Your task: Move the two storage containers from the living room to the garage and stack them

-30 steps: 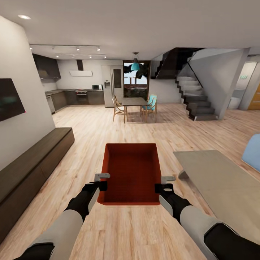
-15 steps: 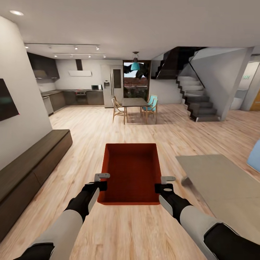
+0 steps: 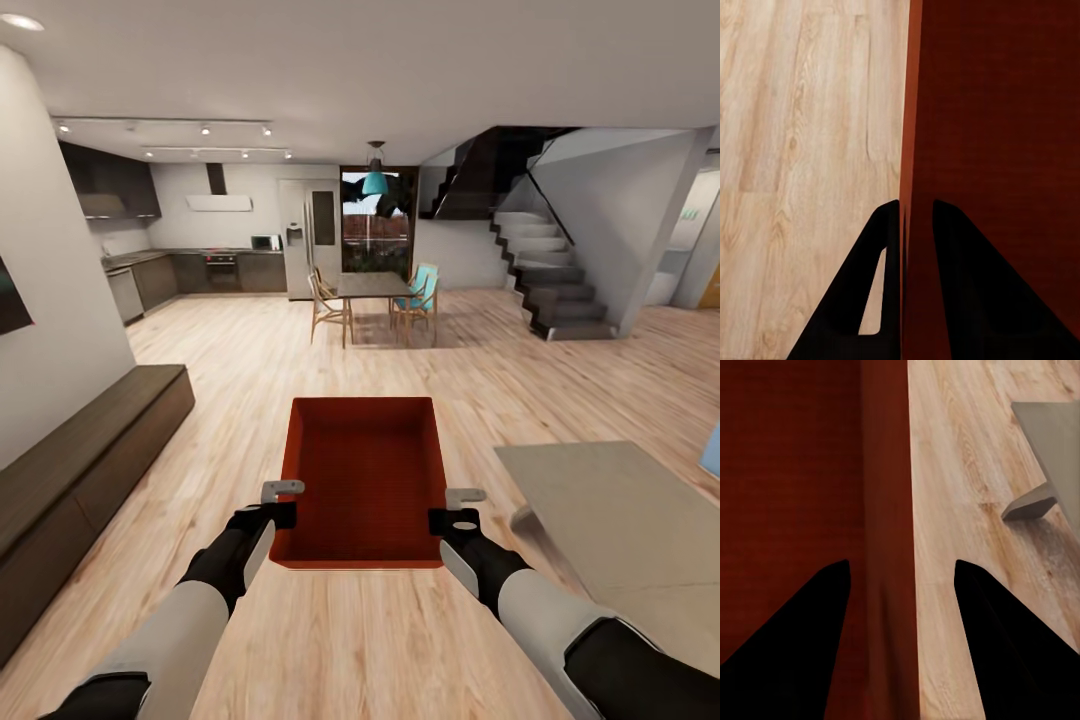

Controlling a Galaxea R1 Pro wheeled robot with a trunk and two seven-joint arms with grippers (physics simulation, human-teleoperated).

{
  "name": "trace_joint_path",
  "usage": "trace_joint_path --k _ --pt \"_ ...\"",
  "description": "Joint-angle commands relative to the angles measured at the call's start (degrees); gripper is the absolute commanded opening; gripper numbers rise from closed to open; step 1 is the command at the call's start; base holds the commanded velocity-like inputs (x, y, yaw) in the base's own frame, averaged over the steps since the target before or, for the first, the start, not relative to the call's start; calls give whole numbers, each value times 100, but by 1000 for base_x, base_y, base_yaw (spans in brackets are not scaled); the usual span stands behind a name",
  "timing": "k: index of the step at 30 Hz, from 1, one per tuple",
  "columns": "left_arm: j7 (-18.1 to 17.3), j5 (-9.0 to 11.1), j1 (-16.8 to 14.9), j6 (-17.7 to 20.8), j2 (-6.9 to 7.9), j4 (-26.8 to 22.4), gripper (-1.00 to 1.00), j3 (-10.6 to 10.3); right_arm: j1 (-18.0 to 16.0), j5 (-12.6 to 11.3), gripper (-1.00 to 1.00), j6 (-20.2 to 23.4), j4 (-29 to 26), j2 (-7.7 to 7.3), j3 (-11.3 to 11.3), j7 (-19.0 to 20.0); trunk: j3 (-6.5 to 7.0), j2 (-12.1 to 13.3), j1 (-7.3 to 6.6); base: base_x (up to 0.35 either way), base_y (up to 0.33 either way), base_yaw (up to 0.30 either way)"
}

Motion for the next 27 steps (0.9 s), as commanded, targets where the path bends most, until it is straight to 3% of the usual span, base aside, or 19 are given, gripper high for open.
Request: trace_joint_path --k 1,27 --pt "10 83 -9 37 -21 -33 -100 88 0 -43 -100 35 7 0 65 -56 -13 -13 7 322 0 0" --pt "2 91 -10 30 -18 -8 -100 63 0 -44 -100 35 7 0 58 -50 -13 -13 7 322 0 0"
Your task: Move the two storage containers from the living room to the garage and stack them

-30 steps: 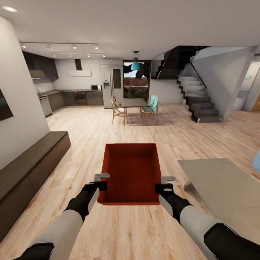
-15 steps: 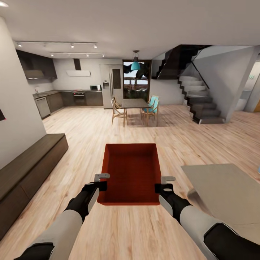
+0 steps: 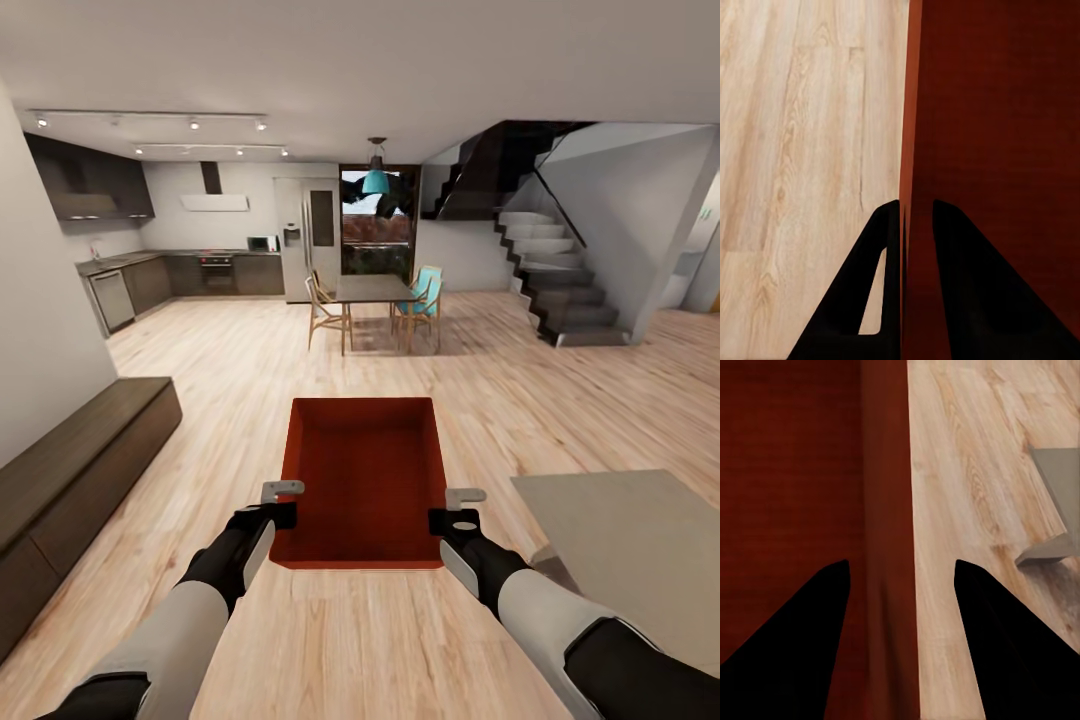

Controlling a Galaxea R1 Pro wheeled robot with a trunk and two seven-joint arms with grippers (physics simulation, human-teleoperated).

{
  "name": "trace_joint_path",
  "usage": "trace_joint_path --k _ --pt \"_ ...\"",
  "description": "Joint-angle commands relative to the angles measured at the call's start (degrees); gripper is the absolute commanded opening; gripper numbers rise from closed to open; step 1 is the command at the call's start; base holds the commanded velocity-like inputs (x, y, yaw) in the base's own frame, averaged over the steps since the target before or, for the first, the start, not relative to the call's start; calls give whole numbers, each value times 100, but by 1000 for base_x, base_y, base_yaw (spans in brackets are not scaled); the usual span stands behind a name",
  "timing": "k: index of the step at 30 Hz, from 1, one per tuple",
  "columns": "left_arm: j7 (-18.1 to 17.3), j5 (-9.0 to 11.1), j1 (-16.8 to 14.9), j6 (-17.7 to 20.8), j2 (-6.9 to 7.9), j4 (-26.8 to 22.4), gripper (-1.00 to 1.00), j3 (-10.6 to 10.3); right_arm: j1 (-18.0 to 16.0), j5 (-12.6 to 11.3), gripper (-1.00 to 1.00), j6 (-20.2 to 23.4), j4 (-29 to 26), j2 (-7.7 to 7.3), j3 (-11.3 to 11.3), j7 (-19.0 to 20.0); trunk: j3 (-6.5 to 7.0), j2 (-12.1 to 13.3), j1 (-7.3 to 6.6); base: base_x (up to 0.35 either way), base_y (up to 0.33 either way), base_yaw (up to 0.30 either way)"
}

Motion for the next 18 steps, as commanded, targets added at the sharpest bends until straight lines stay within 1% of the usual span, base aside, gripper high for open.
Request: trace_joint_path --k 1,18 --pt "8 62 -8 29 -25 -22 -100 82 -1 -28 -100 35 2 0 50 -49 -13 -13 7 322 0 0" --pt "-1 70 -8 28 -29 -20 -100 82 -1 -27 -100 35 5 -6 51 -49 -13 -13 7 322 0 0"
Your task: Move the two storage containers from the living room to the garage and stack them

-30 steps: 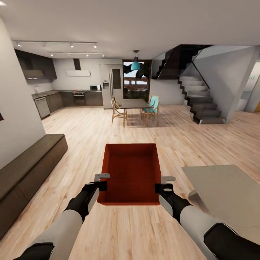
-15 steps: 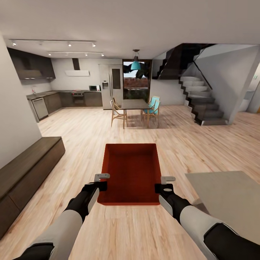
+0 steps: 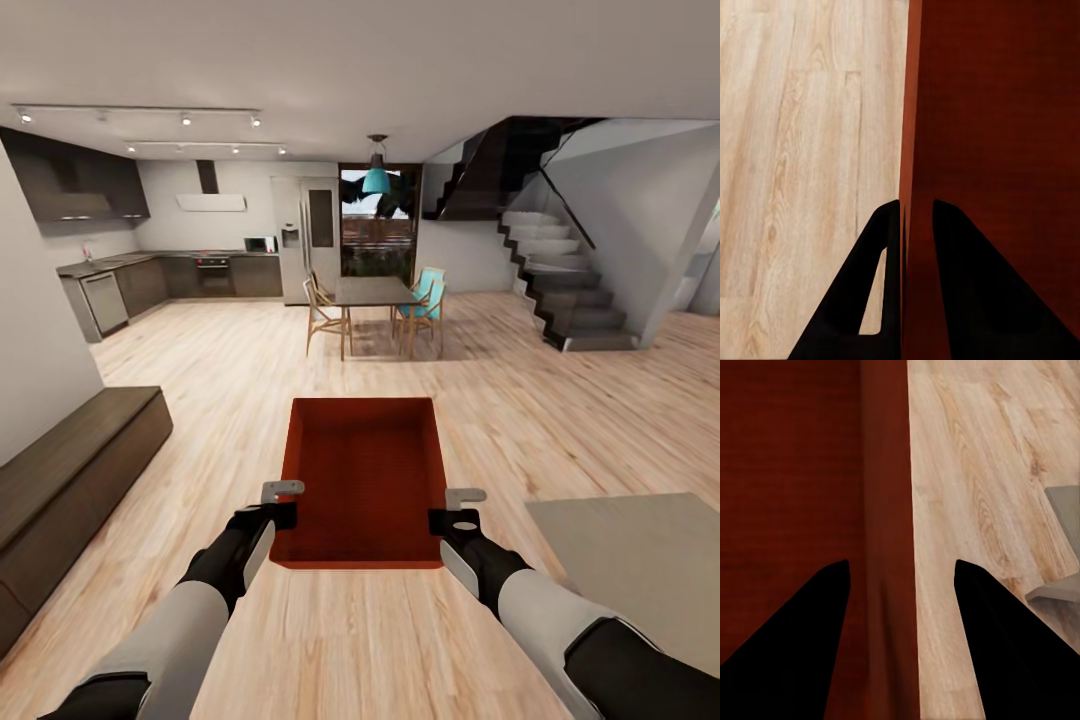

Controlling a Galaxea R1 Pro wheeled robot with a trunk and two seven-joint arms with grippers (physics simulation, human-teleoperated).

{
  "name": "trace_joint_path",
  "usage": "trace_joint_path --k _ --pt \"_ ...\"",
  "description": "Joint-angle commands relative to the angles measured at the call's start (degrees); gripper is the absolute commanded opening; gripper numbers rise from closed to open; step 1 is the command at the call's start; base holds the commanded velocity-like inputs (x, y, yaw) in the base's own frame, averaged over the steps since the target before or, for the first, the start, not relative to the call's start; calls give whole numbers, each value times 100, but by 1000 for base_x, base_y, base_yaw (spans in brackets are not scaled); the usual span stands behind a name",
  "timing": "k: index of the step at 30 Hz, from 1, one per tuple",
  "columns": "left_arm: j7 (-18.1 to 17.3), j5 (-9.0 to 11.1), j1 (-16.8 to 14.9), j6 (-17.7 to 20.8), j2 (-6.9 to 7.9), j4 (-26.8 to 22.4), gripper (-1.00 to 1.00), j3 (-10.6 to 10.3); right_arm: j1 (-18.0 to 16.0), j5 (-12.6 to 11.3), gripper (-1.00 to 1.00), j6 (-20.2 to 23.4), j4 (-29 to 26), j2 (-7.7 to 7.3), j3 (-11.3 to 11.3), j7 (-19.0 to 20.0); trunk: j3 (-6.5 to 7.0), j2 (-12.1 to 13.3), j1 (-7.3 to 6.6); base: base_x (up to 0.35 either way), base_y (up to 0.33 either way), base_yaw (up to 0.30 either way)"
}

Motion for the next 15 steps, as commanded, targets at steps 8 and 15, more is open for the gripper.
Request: trace_joint_path --k 8,15 --pt "4 82 -11 28 -23 -2 -100 73 -1 -15 -100 34 10 -2 44 -51 -13 -13 7 322 0 0" --pt "4 81 -12 28 -23 12 -100 72 -1 -15 -100 34 11 -4 45 -51 -13 -13 7 322 0 0"
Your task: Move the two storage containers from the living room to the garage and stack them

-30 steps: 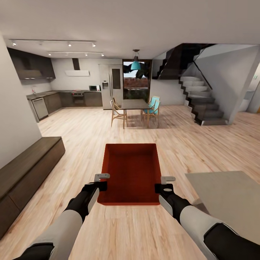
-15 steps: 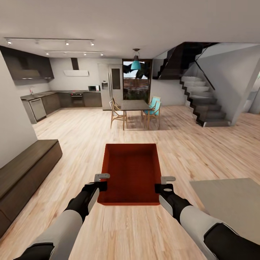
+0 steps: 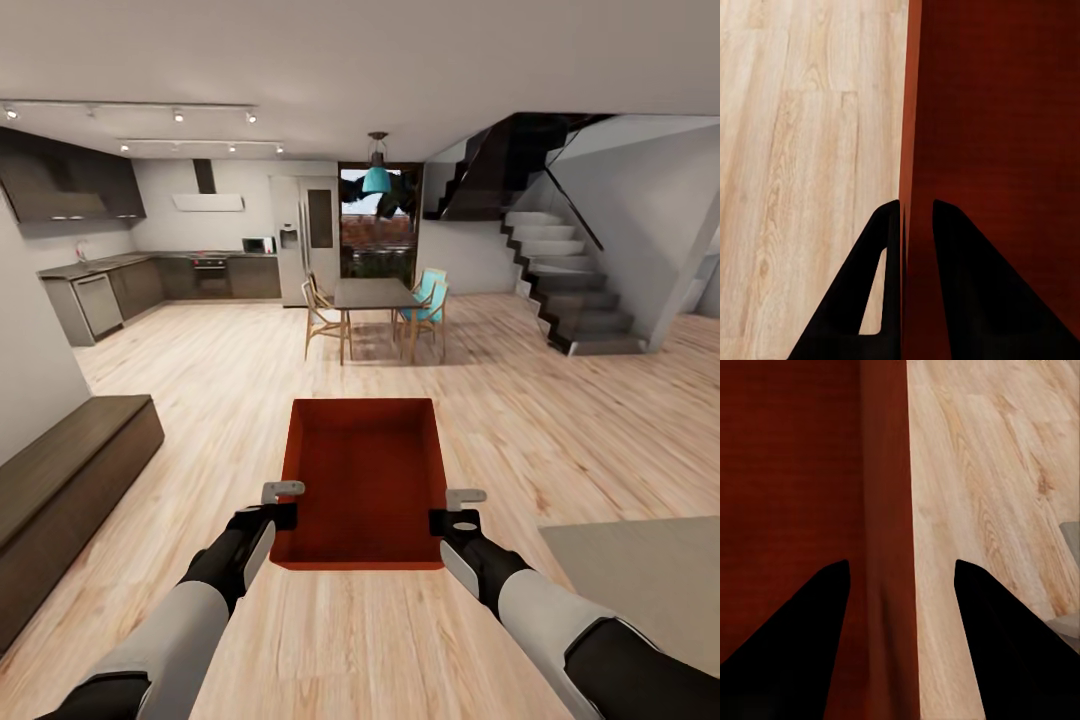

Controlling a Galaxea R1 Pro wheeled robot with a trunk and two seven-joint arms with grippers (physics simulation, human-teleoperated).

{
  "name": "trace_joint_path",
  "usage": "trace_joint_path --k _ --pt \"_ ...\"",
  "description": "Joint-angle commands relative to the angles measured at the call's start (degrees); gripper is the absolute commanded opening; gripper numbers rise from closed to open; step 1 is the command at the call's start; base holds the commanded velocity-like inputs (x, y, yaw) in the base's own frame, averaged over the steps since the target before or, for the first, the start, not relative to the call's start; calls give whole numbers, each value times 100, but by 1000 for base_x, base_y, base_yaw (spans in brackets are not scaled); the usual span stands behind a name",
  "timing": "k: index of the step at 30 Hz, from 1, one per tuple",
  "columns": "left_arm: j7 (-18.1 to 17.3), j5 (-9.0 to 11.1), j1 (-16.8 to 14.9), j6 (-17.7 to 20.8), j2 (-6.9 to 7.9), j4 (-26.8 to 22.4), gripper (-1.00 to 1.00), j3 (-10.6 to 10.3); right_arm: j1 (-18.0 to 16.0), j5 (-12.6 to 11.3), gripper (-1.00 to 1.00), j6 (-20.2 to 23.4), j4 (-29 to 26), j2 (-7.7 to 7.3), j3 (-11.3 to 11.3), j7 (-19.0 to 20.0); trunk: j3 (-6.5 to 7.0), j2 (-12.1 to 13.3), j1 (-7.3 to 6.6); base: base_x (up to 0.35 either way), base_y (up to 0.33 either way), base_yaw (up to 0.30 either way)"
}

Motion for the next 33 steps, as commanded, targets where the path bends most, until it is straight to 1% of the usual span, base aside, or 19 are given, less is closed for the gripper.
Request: trace_joint_path --k 1,33 --pt "4 78 -8 27 -21 -15 -100 73 -2 29 -100 33 -2 -1 13 -44 -13 -13 7 322 0 0" --pt "4 78 -6 27 -21 -6 -100 73 -2 21 -100 33 15 6 23 -50 -13 -13 7 322 0 -5"
